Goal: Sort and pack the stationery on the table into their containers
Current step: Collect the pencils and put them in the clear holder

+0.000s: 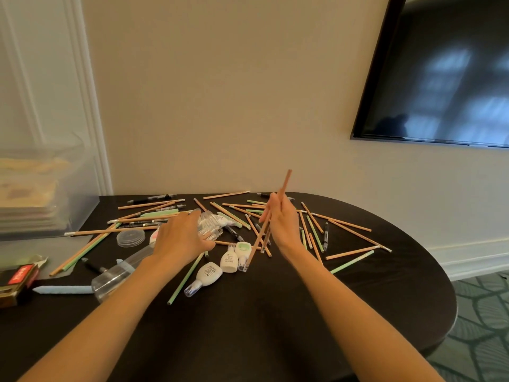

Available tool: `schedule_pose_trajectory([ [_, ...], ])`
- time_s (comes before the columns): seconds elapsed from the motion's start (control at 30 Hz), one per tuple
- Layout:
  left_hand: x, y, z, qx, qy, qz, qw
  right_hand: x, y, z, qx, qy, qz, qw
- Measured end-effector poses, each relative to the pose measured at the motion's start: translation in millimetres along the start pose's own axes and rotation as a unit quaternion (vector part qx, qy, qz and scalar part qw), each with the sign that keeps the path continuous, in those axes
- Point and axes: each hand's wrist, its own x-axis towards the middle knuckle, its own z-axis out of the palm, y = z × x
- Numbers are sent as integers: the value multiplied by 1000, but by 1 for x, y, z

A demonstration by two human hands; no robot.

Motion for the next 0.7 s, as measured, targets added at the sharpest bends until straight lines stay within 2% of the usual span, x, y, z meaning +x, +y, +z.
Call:
schedule_pose_trajectory([
  [0.07, -1, -2, -2, -2, 2, 0, 1000, -4, -2, 1, 55, 9, 20, 998],
  [0.23, -2, -7, 0, -4, -1, 2, 1000, -22, 25, 11, 21, -25, 64, 997],
  [0.4, -5, -10, 3, -16, -8, 10, 1000, -36, 46, 13, -31, -139, 150, 978],
  [0.53, -2, -18, 3, -47, -18, 3, 999, -30, 37, 14, -109, -203, 103, 968],
  [0.7, -2, -26, -2, -89, -4, -14, 996, -23, 33, 16, -326, -284, 22, 901],
])
